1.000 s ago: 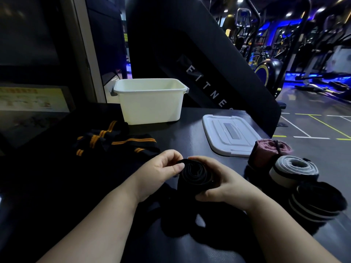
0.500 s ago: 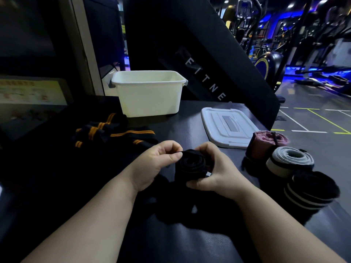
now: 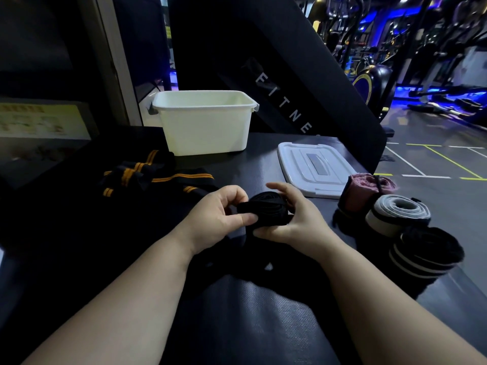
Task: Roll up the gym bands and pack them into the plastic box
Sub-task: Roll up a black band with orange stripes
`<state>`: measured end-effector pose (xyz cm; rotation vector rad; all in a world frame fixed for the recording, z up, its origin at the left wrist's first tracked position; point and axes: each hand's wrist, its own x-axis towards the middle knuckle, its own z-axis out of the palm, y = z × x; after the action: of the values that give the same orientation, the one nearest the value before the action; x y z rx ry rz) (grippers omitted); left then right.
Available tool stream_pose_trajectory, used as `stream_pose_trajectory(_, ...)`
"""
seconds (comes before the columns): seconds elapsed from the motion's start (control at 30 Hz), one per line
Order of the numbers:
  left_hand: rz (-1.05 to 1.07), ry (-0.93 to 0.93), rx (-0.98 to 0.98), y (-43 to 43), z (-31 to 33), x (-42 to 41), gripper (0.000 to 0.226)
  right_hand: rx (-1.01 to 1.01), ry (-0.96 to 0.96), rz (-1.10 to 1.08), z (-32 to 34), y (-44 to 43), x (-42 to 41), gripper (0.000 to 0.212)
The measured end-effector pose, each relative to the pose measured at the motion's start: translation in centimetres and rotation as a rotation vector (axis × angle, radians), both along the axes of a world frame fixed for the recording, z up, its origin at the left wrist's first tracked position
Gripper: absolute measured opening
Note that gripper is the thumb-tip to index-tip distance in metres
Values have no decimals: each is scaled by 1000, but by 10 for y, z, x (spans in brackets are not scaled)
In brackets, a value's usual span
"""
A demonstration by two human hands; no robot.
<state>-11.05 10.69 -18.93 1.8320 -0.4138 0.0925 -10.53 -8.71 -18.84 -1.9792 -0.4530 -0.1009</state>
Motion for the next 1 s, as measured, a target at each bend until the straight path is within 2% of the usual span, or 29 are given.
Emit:
stream_pose_trajectory(0.13, 45, -33, 94, 1, -3, 3, 28, 18, 99, 175, 5, -12, 3, 56)
stream_pose_trajectory(0.2, 62, -61, 134, 1, -3, 4, 29, 76, 159, 238, 3, -20, 4, 59)
stream_pose_trajectory(0.33, 98, -108, 162, -1, -2, 5, 28, 137, 165, 231, -5, -21, 8, 65)
stream_pose_trajectory(0.43, 139, -121, 142, -1, -5, 6, 30, 162, 129, 189, -7, -15, 8, 61)
stream_pose_trajectory(0.57, 81, -160, 82, -2, -2, 4, 30, 197, 87, 118, -10, -9, 7, 51)
stream_pose_trajectory(0.7, 14, -142, 25, -3, 0, 4, 14, 238, 64, 60, -12, -3, 7, 53)
stream_pose_trajectory(0.9, 169, -163, 97, -7, -4, 8, 20, 295, 215, 179, -9, -14, 8, 51)
stream_pose_trajectory(1.0, 227, -216, 154, -7, -4, 7, 19, 299, 183, 168, -11, -13, 8, 52)
